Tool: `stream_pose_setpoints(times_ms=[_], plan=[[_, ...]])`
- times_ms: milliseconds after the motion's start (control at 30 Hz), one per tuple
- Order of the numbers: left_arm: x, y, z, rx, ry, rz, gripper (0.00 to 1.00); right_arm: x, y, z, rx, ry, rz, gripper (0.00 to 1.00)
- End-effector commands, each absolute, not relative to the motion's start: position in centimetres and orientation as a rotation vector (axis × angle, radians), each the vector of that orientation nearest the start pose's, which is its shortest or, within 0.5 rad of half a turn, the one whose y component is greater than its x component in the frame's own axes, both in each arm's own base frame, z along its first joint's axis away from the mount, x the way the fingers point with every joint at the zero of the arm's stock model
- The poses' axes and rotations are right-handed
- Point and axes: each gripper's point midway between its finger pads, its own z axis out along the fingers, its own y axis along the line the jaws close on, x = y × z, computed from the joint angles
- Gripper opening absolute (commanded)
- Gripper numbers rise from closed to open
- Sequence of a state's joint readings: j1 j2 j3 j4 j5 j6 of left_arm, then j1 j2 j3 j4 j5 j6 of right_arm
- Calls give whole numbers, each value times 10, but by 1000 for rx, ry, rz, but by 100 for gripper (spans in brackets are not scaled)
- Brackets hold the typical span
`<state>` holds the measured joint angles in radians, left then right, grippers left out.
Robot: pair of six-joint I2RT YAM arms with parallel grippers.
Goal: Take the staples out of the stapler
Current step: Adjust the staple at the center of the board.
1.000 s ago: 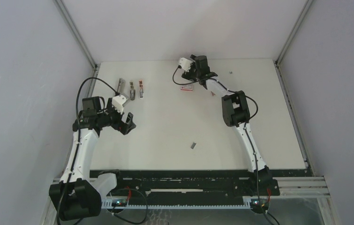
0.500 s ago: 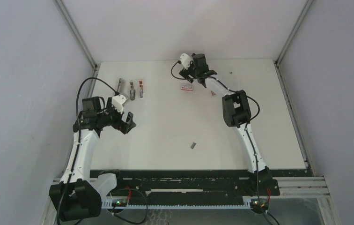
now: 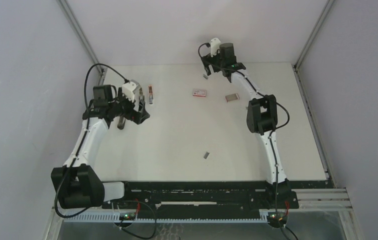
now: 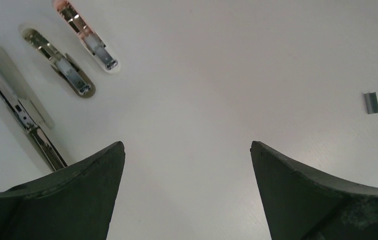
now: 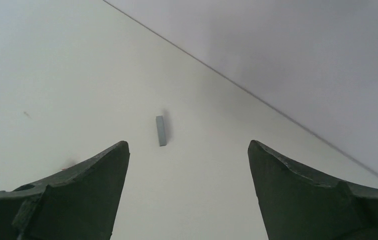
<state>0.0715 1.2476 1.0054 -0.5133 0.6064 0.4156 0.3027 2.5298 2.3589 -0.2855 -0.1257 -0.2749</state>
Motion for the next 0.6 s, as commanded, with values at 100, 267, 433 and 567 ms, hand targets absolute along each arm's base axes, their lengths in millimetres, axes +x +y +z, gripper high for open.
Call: stream_pose_setpoints(times_ms=[100, 267, 433, 567], plan=[[351, -90, 205, 715, 2040, -578, 100, 663, 219, 134, -397, 1956, 591, 81], [349, -91, 195, 715, 2055, -588, 100, 656, 229, 128, -359, 1972, 768, 79], [346, -90, 188, 712, 2074, -583, 100, 652, 236, 121, -247, 2015, 903, 74], [341, -89, 184, 721, 2088, -583, 100, 644, 244, 110, -73, 2061, 1102, 73]])
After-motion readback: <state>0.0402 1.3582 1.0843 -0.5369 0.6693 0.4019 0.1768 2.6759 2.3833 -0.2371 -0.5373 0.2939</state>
